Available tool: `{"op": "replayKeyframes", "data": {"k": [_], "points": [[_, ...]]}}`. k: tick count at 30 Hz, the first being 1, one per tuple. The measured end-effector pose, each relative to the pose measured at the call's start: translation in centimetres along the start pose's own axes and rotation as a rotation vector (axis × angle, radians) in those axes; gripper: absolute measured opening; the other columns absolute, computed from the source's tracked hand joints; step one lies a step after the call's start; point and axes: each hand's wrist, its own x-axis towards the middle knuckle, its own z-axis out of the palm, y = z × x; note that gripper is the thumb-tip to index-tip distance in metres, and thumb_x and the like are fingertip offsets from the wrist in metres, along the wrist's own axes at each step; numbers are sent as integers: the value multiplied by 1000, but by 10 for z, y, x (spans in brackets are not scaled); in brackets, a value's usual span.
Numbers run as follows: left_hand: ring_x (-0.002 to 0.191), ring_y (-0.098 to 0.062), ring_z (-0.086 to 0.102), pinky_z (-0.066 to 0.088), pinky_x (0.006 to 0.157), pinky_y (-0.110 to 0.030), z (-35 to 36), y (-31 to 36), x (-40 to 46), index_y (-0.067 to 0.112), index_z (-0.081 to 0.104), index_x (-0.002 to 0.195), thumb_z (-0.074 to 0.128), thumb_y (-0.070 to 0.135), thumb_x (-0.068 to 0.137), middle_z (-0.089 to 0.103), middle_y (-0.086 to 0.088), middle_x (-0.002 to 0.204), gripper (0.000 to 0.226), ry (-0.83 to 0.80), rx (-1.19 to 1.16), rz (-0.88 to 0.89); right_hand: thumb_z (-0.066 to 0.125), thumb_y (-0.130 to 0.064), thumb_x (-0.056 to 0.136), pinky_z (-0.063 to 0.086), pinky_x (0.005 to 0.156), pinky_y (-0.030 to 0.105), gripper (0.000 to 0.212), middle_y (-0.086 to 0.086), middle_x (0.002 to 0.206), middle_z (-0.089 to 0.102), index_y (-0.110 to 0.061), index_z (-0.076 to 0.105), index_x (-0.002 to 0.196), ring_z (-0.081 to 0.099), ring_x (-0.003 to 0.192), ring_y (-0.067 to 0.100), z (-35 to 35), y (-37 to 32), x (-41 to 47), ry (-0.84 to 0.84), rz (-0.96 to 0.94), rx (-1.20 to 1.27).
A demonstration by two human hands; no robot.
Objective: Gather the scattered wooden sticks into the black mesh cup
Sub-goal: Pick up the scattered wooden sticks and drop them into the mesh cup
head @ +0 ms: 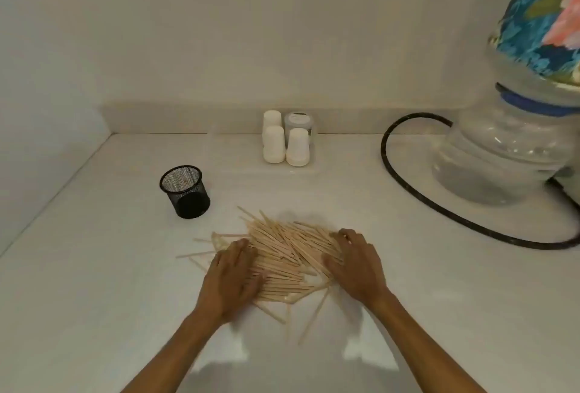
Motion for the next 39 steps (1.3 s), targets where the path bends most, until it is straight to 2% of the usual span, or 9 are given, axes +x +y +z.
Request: {"op": "replayKeyframes", "data": {"k": [9, 15, 21, 24, 28, 31, 34, 37, 39], "points": [[146, -24, 23, 10, 118, -41, 12, -5, 9, 12, 39, 147, 50, 64, 83, 31, -6, 156, 83, -29, 87, 300, 33, -83, 78, 37, 102, 40, 89, -1, 140, 45, -21, 41, 142, 43, 127, 20, 7, -26, 33, -113, -79, -140], [119, -30, 60, 48, 99, -46, 18, -4, 14, 8, 62, 128, 47, 41, 83, 61, -13, 131, 58, 113, 151, 409, 42, -60, 91, 41, 93, 36, 54, 0, 130, 50, -26, 49, 133, 49, 116, 21, 16, -31, 41, -122, -223, -150], [115, -23, 63, 50, 95, -46, 21, 1, 21, 12, 64, 127, 40, 56, 87, 65, -8, 127, 64, 131, 291, 374, 32, -70, 89, 42, 89, 39, 68, 2, 128, 49, -21, 44, 135, 48, 115, 23, 19, -37, 43, -101, -153, -243], [110, -22, 65, 52, 93, -40, 23, 5, 25, 14, 68, 121, 40, 49, 91, 68, -5, 122, 54, 152, 289, 391, 32, -59, 96, 45, 85, 37, 55, 3, 126, 48, -19, 45, 132, 47, 111, 23, 23, -42, 42, -111, -199, -243], [92, -20, 69, 55, 83, -30, 24, 13, 32, 16, 75, 101, 44, 29, 91, 71, -2, 101, 35, 225, 185, 445, 34, -42, 102, 47, 80, 33, 37, 1, 122, 50, -18, 49, 126, 49, 108, 20, 25, -47, 41, -92, -249, -141], [82, -20, 70, 56, 74, -27, 24, 14, 37, 12, 76, 93, 73, 12, 78, 72, -4, 92, 15, 293, 132, 474, 34, -35, 104, 47, 78, 33, 31, -1, 117, 54, -17, 53, 122, 51, 105, 18, 24, -46, 43, -69, -231, -22], [75, -22, 70, 57, 64, -26, 22, 14, 39, 8, 76, 90, 91, 3, 58, 71, -8, 90, 35, 283, 50, 402, 35, -33, 105, 45, 76, 32, 28, -2, 103, 60, -17, 57, 114, 55, 93, 17, 20, -43, 44, -29, -185, 152], [80, -25, 72, 59, 68, -30, 14, 11, 41, 6, 75, 97, 83, 3, 68, 73, -10, 96, 30, 325, 45, 385, 41, -26, 104, 44, 64, 33, 19, -4, 77, 59, -19, 55, 92, 53, 67, 13, 12, -42, 46, 21, -110, 430], [84, -25, 71, 57, 79, -31, 4, 13, 43, 5, 72, 104, 59, 12, 85, 73, -8, 97, 24, 325, 13, 367, 46, -19, 102, 43, 57, 31, 20, -6, 68, 59, -16, 55, 84, 51, 59, 6, 7, -42, 50, 44, -30, 658]]}}
